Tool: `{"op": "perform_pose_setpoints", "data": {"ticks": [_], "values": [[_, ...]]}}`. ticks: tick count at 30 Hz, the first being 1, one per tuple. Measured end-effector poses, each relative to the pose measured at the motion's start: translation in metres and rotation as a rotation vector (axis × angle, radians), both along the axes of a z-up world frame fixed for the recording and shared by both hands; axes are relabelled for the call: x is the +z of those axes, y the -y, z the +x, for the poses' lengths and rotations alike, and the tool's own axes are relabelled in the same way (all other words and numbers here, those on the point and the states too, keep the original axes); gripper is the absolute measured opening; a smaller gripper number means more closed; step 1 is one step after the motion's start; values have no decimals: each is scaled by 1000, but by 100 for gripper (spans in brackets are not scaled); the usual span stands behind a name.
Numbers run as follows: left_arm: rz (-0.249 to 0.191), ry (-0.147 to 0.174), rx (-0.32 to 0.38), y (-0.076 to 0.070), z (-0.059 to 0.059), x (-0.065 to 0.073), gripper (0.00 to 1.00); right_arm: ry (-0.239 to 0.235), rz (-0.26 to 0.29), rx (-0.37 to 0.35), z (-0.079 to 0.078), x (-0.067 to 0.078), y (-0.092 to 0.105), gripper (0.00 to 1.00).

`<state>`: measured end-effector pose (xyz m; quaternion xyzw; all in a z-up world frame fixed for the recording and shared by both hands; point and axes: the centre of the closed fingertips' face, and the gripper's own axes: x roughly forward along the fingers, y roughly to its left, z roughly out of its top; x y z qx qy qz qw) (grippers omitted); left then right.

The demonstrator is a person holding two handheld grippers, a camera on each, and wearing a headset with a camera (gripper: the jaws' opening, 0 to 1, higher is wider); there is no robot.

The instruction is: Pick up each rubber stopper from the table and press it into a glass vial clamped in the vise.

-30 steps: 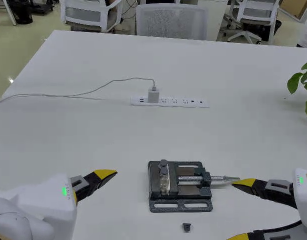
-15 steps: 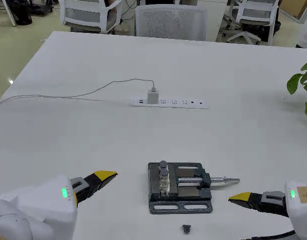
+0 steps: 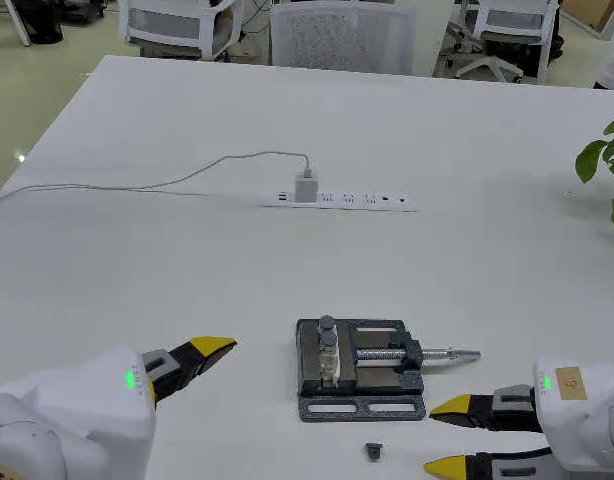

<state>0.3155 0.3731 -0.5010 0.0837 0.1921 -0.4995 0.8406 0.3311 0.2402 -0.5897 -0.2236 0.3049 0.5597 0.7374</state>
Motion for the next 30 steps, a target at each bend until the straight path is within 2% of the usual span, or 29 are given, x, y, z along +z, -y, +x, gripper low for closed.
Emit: {"op": "perform_pose_setpoints", "data": {"ticks": [8, 13, 18, 24, 30], "values": [[-5, -5, 2, 0, 1, -1, 98, -12, -23, 42, 4, -12, -14, 16], [-6, -10, 5, 0, 2, -3, 98, -16, -52, 81, 6, -21, -20, 7], [-8, -14, 6, 0, 2, -4, 98, -18, -79, 117, 7, -29, -24, 5], [-12, -16, 10, 0, 4, -4, 97, -1, -145, 184, 6, -42, -26, 3], [-14, -19, 11, 1, 5, -5, 97, 9, -174, 212, 7, -48, -26, 2]]}}
